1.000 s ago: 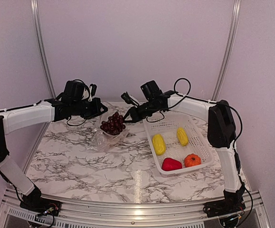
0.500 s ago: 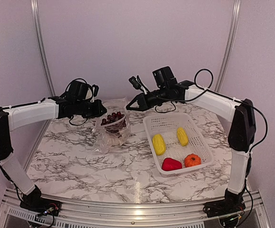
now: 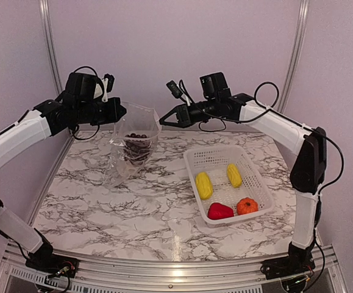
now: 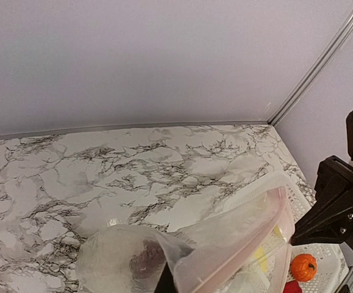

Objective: Place the food in the zip-top bag and seal the zipper
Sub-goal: Adjust the zipper food storage bag at the center of the board.

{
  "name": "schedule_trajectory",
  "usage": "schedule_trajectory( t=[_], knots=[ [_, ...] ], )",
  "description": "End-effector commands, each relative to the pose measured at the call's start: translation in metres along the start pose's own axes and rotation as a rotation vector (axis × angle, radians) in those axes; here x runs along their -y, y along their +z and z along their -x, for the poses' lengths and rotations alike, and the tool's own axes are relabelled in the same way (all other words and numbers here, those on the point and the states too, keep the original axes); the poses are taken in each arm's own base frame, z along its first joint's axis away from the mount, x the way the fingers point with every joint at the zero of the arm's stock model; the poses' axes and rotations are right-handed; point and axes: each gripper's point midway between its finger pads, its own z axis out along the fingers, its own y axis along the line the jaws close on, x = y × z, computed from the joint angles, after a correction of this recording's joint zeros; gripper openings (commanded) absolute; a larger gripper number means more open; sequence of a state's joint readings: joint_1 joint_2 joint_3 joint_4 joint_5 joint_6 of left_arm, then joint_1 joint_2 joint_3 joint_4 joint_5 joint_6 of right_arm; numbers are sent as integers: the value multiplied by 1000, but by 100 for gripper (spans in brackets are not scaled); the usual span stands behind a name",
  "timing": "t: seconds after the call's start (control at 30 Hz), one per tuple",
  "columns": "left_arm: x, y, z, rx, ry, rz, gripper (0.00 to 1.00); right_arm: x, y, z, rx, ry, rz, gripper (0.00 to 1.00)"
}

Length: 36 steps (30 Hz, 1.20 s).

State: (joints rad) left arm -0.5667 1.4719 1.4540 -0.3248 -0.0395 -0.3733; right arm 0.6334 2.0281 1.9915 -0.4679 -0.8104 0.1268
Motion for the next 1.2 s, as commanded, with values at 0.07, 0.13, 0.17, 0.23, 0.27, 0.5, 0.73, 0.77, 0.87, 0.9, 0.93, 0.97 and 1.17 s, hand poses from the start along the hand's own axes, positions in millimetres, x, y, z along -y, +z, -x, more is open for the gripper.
schedule_trajectory(
  t=[0.07,0.13,0.17,0.23,0.27,0.5,0.73,0.77,0.87,0.9,0.93,0.97,1.17],
  knots=[
    [1,11,-28,-115,5,6,0,-24,-11,16,33,-35,85,0],
    [-5,13,-32,-131,-4,41,0,-26,-9,11,23,-25,107,0],
    [-8,13,-33,-140,-1,57,0,-27,-10,9,22,-22,116,0],
    [-13,15,-39,-189,10,87,0,-27,-9,5,16,-14,119,0],
    [-11,16,-40,-215,17,89,0,-26,-9,4,14,-13,116,0],
    [9,9,-36,-261,30,-1,0,-31,-22,14,30,-95,48,29],
    [13,12,-41,-291,40,-25,0,-53,-31,17,-58,-546,-116,42],
    [14,13,-43,-296,37,-33,0,-61,-25,12,-92,-622,-139,44],
    [15,13,-44,-302,37,-40,0,-86,-4,-10,-205,-832,-188,49],
    [15,12,-44,-301,38,-41,0,-90,4,-19,-238,-883,-199,52],
    [15,12,-44,-302,39,-43,0,-93,12,-29,-273,-925,-209,54],
    [16,11,-44,-303,39,-47,0,-93,21,-38,-306,-953,-218,56],
    [19,5,-46,-305,44,-67,2,-74,57,-67,-444,-1018,-289,61]
  ],
)
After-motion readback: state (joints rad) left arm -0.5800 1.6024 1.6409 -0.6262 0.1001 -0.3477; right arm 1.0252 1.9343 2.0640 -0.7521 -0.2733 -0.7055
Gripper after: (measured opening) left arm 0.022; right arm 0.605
